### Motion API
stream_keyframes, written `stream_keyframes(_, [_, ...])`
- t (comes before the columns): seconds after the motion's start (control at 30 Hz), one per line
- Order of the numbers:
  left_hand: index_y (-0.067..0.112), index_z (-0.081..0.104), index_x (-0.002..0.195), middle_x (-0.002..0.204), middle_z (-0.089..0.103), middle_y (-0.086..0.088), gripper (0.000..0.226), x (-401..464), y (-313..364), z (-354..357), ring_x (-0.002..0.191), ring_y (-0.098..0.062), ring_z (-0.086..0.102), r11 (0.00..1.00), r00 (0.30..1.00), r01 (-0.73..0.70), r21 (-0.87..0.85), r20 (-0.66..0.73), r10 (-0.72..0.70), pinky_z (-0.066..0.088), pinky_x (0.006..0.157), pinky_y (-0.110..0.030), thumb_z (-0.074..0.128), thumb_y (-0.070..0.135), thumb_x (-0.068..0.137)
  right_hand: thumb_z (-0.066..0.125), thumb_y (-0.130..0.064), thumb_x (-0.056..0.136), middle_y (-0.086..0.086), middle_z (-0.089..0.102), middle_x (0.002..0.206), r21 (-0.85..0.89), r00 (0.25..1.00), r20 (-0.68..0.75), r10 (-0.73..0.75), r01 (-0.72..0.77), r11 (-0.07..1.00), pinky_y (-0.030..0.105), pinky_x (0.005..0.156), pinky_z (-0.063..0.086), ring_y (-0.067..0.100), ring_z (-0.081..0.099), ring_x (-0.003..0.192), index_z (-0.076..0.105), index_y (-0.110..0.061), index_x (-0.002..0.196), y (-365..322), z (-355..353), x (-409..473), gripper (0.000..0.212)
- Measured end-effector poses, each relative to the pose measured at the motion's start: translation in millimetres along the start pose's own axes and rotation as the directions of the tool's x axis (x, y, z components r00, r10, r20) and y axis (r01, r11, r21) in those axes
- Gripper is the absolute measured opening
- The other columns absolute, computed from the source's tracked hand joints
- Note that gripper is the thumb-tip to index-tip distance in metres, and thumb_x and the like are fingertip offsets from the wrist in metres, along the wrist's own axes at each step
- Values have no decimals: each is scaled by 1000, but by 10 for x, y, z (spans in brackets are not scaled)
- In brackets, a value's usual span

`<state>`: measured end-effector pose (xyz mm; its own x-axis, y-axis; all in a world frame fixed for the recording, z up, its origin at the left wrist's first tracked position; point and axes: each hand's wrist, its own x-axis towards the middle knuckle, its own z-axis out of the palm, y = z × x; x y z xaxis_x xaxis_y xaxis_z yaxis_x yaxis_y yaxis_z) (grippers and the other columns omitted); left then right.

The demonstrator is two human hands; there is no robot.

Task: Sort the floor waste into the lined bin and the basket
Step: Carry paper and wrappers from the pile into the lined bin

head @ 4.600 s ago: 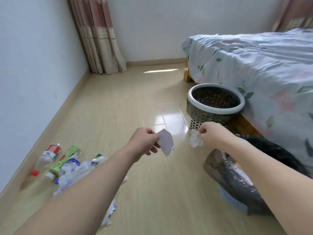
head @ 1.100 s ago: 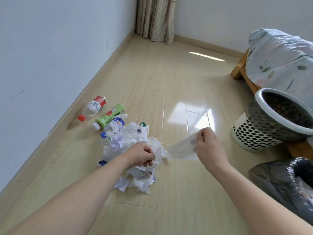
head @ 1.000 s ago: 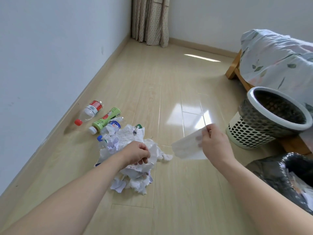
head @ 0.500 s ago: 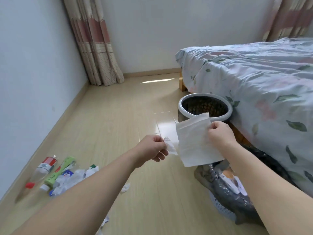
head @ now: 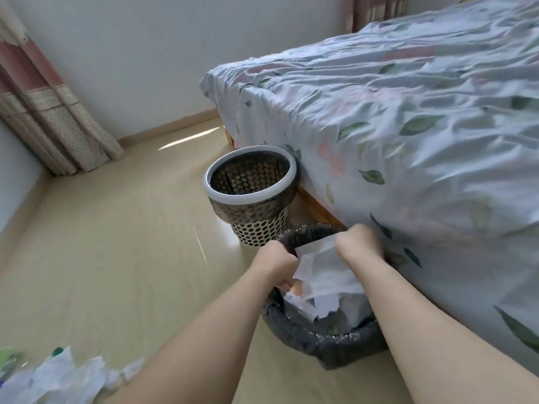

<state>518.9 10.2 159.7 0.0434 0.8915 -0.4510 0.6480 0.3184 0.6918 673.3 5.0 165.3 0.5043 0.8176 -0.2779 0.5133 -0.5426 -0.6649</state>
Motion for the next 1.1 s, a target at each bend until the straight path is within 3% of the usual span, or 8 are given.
stream_keyframes(0.17, [7, 62, 87, 80, 68, -13, 24, 108, -307, -606, 65, -28, 71, 996, 957, -36, 77, -285, 57, 58, 56, -34, 40, 9, 78, 43, -14, 91, 11, 50, 133, -9, 898, -140, -417, 420, 907, 40, 104, 35, 30, 43, 121, 53, -12, 130, -551, 423, -216, 41])
stream_keyframes(0.33, [8, 60, 86, 81, 68, -12, 24, -47, -1157, -1484, 66, -28, 69, 989, 903, 125, 76, -423, -81, 53, 55, -33, 38, 7, 77, 46, -11, 89, 6, 55, 123, 120, 688, 139, -712, 702, 702, 38, 101, 40, 23, 49, 115, 57, -14, 123, -1059, 1656, -734, 35])
stream_keyframes(0.5, [13, 62, 88, 88, 68, -6, 23, -495, -2396, -2096, 83, -26, 68, 917, 860, 353, 187, -450, -240, 56, 69, -35, 39, 12, 82, 41, -15, 92, 4, 49, 132, 74, 497, 623, -604, 731, 678, 34, 97, 42, 24, 50, 119, 48, -18, 132, -974, 3154, -1443, 41])
stream_keyframes(0.7, [13, 65, 88, 86, 66, 2, 24, -866, -3456, -2431, 78, -14, 62, 818, 818, 499, 285, -466, -337, 48, 60, -25, 41, 11, 86, 44, -25, 93, 7, 48, 129, -94, 435, 771, -466, 801, 591, 34, 92, 41, 28, 51, 115, 45, -17, 132, -629, 4135, -1883, 39])
stream_keyframes(0.83, [16, 63, 88, 85, 65, 3, 21, -804, -3951, -2534, 78, -13, 58, 763, 778, 564, 316, -512, -363, 41, 58, -25, 42, 11, 87, 41, -30, 95, 3, 49, 117, -159, 469, 723, -507, 828, 538, 34, 83, 37, 25, 50, 104, 50, -22, 119, -463, 4610, -2001, 27])
stream_keyframes(0.9, [17, 63, 92, 90, 65, 2, 22, -678, -4127, -2567, 83, -17, 57, 753, 754, 582, 308, -551, -358, 43, 63, -26, 42, 11, 88, 54, -21, 88, -1, 56, 93, -119, 484, 592, -645, 844, 523, 32, 68, 32, 23, 54, 83, 59, -20, 94, -413, 4814, -2001, 7])
stream_keyframes(0.97, [18, 63, 105, 103, 63, -1, 26, -526, -4256, -2610, 96, -22, 56, 737, 733, 588, 333, -604, -312, 46, 77, -32, 43, 13, 88, 61, -15, 75, -4, 51, 68, -104, 483, 453, -749, 863, 494, 30, 60, 25, 22, 50, 60, 55, -21, 70, -355, 4979, -1993, 10])
stream_keyframes(1.1, [23, 56, 124, 122, 50, -2, 36, -200, -4476, -2763, 117, -25, 40, 642, 756, 581, 501, -624, -197, 31, 97, -34, 48, 22, 89, 52, -17, 79, -4, 50, 63, -132, 537, 310, -784, 841, 524, 35, 62, 19, 23, 48, 56, 53, -21, 69, -308, 5200, -1991, 10])
